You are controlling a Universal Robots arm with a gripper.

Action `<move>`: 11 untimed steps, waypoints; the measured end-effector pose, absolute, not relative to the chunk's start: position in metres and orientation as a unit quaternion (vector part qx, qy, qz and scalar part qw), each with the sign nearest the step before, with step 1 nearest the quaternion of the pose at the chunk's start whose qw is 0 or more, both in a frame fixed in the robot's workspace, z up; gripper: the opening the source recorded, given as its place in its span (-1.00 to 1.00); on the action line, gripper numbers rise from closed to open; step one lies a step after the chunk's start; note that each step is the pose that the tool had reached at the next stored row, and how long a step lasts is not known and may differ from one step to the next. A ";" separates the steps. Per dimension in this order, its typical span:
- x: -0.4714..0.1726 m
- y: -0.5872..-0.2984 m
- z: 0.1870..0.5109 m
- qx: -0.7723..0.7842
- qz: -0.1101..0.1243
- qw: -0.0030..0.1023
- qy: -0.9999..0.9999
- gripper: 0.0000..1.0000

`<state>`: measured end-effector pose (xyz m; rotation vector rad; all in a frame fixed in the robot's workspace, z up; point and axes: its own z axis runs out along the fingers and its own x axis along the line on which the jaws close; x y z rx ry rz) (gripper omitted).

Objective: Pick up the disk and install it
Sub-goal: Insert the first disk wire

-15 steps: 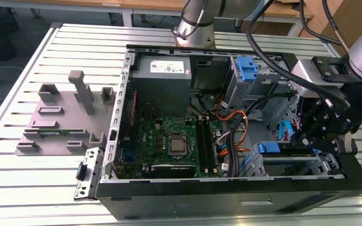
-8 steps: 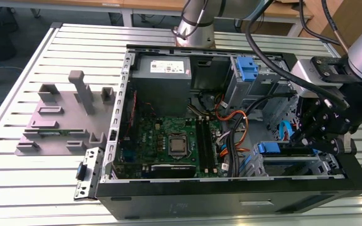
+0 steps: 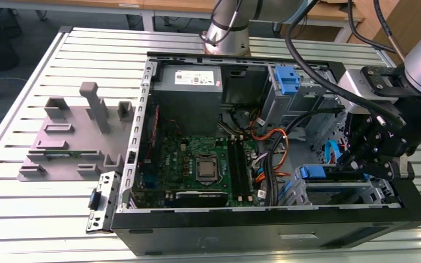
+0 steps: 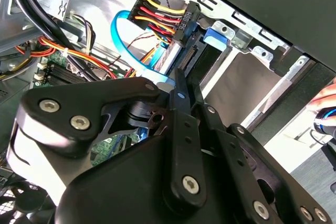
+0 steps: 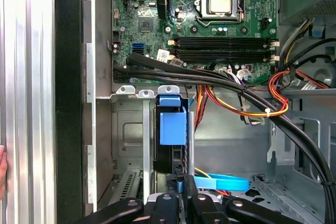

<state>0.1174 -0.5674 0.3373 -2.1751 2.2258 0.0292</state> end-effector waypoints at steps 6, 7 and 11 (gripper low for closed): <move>0.117 -0.567 0.337 -0.699 0.012 0.017 0.715 -0.68; 0.117 -0.567 0.337 -0.699 0.012 0.017 0.715 -0.68; 0.117 -0.567 0.336 -0.699 0.012 0.017 0.715 -0.68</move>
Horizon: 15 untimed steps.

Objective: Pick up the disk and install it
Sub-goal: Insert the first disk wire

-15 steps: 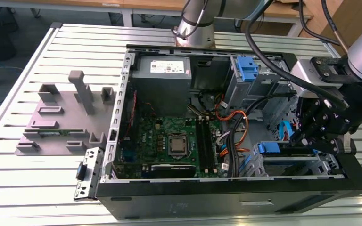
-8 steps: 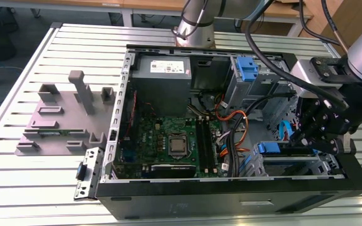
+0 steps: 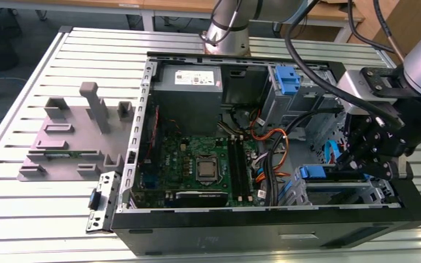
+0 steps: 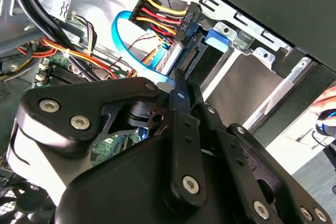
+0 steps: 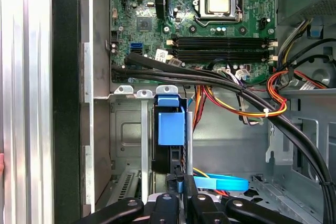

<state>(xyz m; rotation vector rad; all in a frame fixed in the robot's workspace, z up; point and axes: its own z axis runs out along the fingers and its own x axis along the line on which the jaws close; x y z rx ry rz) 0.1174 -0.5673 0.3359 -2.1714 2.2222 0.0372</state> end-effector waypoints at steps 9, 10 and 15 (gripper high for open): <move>0.117 -0.567 0.333 -0.699 0.012 0.017 0.715 -0.68; 0.117 -0.567 0.333 -0.699 0.012 0.017 0.715 -0.68; 0.117 -0.567 0.331 -0.699 0.012 0.017 0.715 -0.68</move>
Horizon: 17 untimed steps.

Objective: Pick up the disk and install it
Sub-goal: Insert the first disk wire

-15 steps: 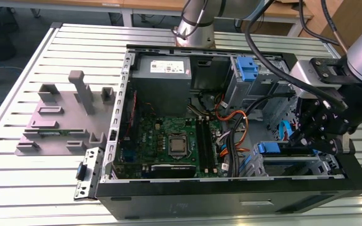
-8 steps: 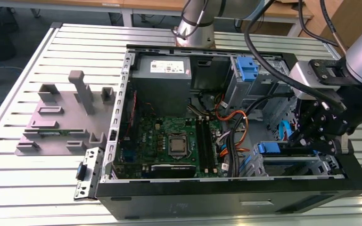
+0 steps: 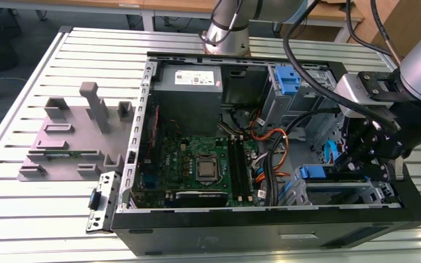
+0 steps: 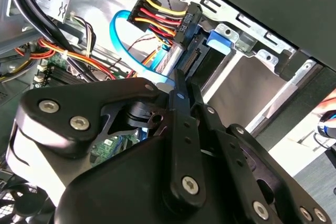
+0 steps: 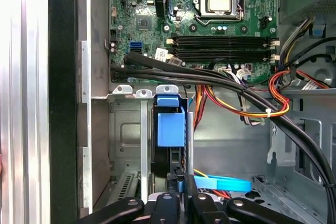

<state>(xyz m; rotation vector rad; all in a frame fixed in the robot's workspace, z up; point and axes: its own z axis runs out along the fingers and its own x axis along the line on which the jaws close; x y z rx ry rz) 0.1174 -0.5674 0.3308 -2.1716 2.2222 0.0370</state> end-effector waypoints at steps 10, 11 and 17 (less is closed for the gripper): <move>0.117 -0.567 0.329 -0.699 0.012 0.017 0.715 -0.68; 0.117 -0.567 0.329 -0.699 0.012 0.017 0.715 -0.68; 0.117 -0.567 0.329 -0.699 0.012 0.017 0.715 -0.65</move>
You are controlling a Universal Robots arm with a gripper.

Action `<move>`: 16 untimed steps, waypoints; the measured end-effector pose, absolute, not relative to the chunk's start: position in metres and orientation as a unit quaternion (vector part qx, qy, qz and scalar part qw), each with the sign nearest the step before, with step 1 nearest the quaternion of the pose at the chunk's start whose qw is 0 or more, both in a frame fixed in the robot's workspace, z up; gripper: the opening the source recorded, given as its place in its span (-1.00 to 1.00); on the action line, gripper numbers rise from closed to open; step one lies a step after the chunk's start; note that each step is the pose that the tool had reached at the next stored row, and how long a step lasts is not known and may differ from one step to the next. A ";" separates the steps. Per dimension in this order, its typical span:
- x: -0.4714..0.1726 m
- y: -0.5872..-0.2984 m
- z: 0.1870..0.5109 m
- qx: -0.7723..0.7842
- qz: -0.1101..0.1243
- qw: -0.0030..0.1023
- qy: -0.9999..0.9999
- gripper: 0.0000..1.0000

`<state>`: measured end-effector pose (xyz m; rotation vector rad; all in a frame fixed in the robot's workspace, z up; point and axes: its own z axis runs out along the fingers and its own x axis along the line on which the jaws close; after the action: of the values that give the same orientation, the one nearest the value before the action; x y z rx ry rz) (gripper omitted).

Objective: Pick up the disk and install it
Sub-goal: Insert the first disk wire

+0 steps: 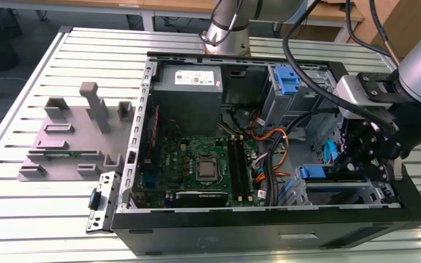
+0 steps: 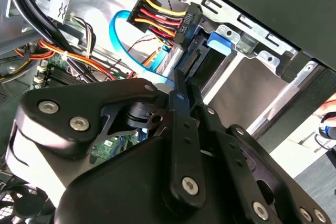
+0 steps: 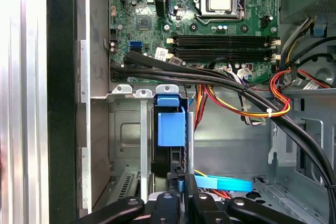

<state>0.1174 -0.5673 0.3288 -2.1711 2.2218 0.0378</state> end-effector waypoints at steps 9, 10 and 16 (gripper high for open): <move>0.117 -0.567 0.334 -0.699 0.012 0.017 0.715 -0.53; 0.117 -0.567 0.335 -0.699 0.012 0.017 0.715 -0.53; 0.117 -0.567 0.345 -0.699 0.012 0.017 0.715 -0.53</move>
<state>0.1174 -0.5674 0.3453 -2.1716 2.2222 0.0370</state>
